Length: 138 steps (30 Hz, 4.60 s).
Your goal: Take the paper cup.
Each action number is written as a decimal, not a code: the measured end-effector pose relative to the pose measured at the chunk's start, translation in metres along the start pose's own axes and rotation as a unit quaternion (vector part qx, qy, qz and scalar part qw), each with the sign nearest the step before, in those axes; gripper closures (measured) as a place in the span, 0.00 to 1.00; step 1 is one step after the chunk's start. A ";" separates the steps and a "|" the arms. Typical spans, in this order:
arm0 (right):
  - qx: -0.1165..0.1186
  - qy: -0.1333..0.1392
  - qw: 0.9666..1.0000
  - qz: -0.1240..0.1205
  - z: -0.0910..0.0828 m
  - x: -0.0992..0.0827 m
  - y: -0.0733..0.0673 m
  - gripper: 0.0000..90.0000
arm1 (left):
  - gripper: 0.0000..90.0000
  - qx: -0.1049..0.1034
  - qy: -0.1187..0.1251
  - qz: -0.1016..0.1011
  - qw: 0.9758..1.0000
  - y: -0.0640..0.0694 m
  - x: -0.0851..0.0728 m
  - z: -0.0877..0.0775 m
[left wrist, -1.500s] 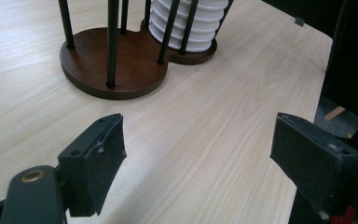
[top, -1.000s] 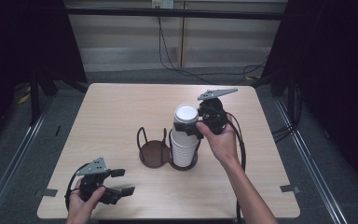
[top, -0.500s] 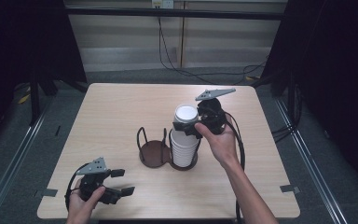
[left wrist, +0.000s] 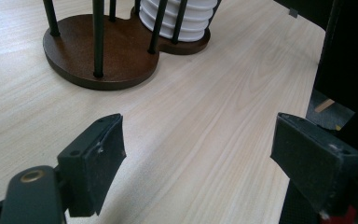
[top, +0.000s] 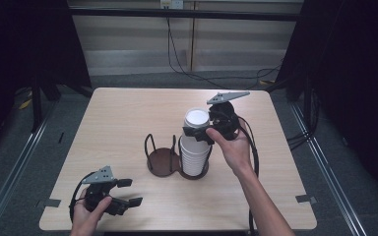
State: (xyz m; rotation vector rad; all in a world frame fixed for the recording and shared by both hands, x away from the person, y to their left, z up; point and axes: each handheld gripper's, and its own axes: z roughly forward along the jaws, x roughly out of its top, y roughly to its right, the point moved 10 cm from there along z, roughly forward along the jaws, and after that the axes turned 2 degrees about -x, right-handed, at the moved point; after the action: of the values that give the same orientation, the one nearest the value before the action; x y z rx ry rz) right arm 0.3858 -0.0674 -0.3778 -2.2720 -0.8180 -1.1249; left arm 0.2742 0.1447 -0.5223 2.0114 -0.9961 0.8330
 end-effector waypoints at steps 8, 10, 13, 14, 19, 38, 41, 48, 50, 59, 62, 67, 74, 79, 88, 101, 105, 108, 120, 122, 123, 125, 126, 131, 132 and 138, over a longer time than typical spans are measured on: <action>-0.008 0.008 1.000 -0.002 -0.003 0.003 0.000 0.23 | 0.18 -0.009 0.000 0.004 1.000 0.002 0.001 0.000; -0.009 0.007 1.000 -0.004 -0.004 0.004 0.000 0.23 | 0.18 -0.008 0.002 0.003 1.000 0.002 0.001 0.000; -0.010 0.014 1.000 -0.001 -0.007 0.008 0.000 0.24 | 0.18 -0.008 0.001 0.004 1.000 0.002 0.001 0.000; -0.006 0.020 1.000 0.003 -0.009 0.011 0.000 0.24 | 0.18 -0.007 0.001 0.004 1.000 0.002 0.001 0.000; -0.006 0.024 1.000 0.005 -0.011 0.012 0.000 0.24 | 0.18 -0.008 0.000 0.003 1.000 0.002 0.000 0.001; 0.003 0.038 0.999 0.015 -0.020 0.019 0.000 0.25 | 0.18 -0.009 -0.005 0.003 1.000 0.002 -0.001 0.002; 0.005 0.039 0.999 0.017 -0.021 0.019 0.001 0.25 | 0.18 -0.011 -0.007 0.001 1.000 0.003 -0.002 0.003; 0.008 0.047 0.999 0.017 -0.027 0.025 0.000 0.25 | 0.18 -0.011 -0.009 0.002 1.000 0.004 -0.002 0.004; 0.011 0.051 0.999 0.014 -0.030 0.027 -0.001 0.25 | 0.18 -0.011 -0.009 0.002 1.000 0.003 -0.002 0.004; 0.019 0.067 0.997 0.016 -0.037 0.031 0.000 0.25 | 0.18 -0.010 -0.014 0.002 1.000 0.004 -0.003 0.006; 0.019 0.071 0.997 0.017 -0.039 0.033 0.000 0.25 | 0.18 -0.011 -0.015 0.003 1.000 0.004 -0.003 0.007; 0.019 0.085 0.996 0.020 -0.042 0.036 -0.001 0.25 | 0.18 -0.011 -0.016 0.003 1.000 0.004 -0.003 0.006; 0.021 0.098 0.995 0.027 -0.048 0.039 0.001 0.25 | 0.18 -0.012 -0.018 0.003 1.000 0.004 -0.004 0.007; 0.024 0.107 0.994 0.028 -0.052 0.043 0.000 0.25 | 0.18 -0.012 -0.019 0.003 1.000 0.005 -0.004 0.007; 0.032 0.129 0.990 0.036 -0.058 0.042 0.000 0.25 | 0.18 -0.013 -0.018 0.003 1.000 0.005 -0.004 0.007; 0.035 0.149 0.987 0.051 -0.076 0.042 0.006 0.25 | 0.18 -0.013 -0.017 0.002 1.000 0.005 -0.004 0.007; 0.038 0.158 0.985 0.054 -0.086 0.041 0.007 0.25 | 0.18 -0.012 -0.018 0.002 1.000 0.005 -0.004 0.007; 0.040 0.160 0.985 0.053 -0.090 0.039 0.005 0.25 | 0.18 -0.012 -0.017 0.001 1.000 0.005 -0.004 0.007; 0.040 0.151 0.987 0.048 -0.105 0.027 0.003 0.26 | 0.18 0.002 -0.001 -0.003 1.000 -0.003 0.001 0.000; 0.039 0.151 0.987 0.044 -0.108 0.024 0.001 0.26 | 0.18 0.000 0.003 -0.002 1.000 -0.001 0.002 0.000; 0.039 0.151 0.987 0.044 -0.110 0.023 0.001 0.26 | 0.18 0.003 0.004 0.000 1.000 -0.001 0.003 0.000; 0.032 0.147 0.987 0.046 -0.112 0.020 0.002 0.26 | 0.18 0.003 0.010 0.006 1.000 0.001 0.006 -0.001; 0.029 0.148 0.987 0.048 -0.113 0.018 0.002 0.26 | 0.18 0.002 0.016 0.005 1.000 0.002 0.008 -0.002; 0.033 0.154 0.986 0.053 -0.118 0.010 0.000 0.26 | 0.19 -0.005 0.030 0.010 0.999 0.006 0.015 -0.003; 0.034 0.156 0.986 0.054 -0.118 0.008 0.000 0.26 | 0.19 -0.006 0.033 0.008 0.999 0.007 0.017 -0.002; 0.035 0.146 0.987 0.050 -0.119 -0.004 -0.008 0.26 | 0.18 -0.002 0.038 0.027 0.999 0.014 0.026 0.001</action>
State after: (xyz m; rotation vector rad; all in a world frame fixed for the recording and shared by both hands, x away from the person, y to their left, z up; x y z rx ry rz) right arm 0.3147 -0.1386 -0.3141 -2.0051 -0.6097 -1.3196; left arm 0.2750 0.1279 -0.4977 1.9433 -1.0126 0.9287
